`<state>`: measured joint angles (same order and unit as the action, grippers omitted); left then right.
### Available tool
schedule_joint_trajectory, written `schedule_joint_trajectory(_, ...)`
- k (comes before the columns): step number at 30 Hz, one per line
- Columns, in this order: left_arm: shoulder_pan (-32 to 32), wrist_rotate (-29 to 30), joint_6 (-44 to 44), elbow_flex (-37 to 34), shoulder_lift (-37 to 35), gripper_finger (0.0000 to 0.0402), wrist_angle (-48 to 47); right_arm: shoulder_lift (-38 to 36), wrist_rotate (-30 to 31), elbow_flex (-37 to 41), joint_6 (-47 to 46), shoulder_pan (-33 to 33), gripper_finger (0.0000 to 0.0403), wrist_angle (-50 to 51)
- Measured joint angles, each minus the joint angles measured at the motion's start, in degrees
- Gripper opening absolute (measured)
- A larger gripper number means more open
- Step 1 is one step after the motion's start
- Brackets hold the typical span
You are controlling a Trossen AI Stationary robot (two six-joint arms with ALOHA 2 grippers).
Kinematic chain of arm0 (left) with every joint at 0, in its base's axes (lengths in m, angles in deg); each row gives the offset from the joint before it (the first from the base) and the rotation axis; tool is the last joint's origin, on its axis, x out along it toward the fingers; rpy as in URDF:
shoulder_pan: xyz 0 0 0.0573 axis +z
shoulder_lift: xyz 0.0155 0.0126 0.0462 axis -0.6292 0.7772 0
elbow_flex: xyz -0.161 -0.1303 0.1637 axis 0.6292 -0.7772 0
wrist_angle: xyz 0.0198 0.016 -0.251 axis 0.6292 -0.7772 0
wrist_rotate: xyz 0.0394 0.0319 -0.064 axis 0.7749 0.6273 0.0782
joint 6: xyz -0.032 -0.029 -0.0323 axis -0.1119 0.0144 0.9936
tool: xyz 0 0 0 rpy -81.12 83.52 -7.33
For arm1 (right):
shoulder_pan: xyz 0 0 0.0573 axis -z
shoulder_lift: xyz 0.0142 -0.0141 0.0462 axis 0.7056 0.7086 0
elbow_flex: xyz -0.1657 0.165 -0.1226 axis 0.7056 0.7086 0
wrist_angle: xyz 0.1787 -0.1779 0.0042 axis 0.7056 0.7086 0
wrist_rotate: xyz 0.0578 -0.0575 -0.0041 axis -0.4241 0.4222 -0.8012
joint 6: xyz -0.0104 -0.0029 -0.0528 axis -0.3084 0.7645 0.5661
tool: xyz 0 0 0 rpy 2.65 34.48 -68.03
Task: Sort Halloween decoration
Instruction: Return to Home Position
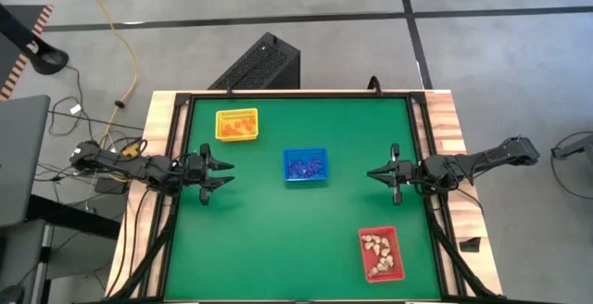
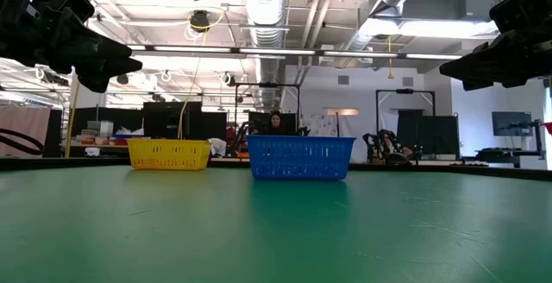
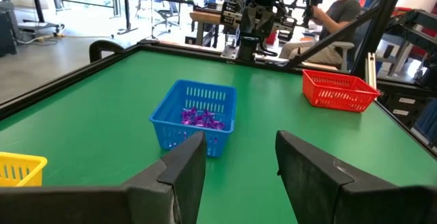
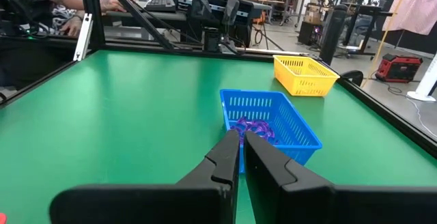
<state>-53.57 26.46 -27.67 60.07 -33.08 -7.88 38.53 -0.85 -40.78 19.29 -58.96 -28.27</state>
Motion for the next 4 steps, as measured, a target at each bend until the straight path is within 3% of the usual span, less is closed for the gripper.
schedule_joint_trajectory(4, 0.0, 0.0, 0.0, 0.0, 0.0, 0.0167, 0.0, 0.0, 0.0, 0.0, 0.0, 0.0, 0.0054, 0.0)
